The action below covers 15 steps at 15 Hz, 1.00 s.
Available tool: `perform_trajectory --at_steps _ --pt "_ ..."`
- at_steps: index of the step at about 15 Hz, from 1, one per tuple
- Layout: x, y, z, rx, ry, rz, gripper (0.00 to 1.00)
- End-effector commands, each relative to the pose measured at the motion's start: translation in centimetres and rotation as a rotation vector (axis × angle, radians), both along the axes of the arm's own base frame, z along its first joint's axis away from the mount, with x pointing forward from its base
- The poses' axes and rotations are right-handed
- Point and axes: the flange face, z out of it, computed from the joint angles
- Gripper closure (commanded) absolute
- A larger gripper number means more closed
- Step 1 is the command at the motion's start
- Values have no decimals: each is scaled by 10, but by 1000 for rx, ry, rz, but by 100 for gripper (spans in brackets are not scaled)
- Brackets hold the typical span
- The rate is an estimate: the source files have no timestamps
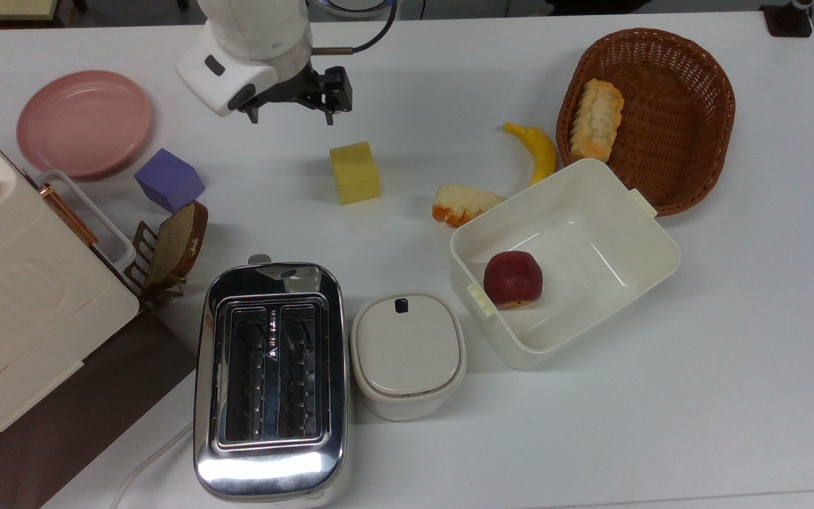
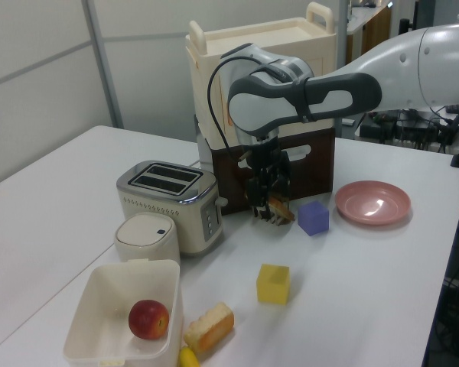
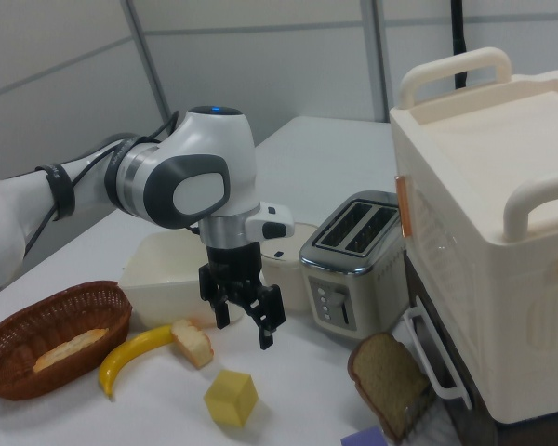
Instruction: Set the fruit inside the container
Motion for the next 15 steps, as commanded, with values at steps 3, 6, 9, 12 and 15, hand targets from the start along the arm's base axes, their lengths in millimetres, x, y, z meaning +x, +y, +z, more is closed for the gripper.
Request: perform_trajectory --at_steps 3,6,9,12,15 --pt "-5 -2 8 26 -25 3 0" --pt "-5 -4 7 26 -21 -2 0" --pt "-7 -1 11 28 -19 2 0" --pt "-9 32 6 32 13 38 0" --pt "-23 152 -4 79 51 255 0"
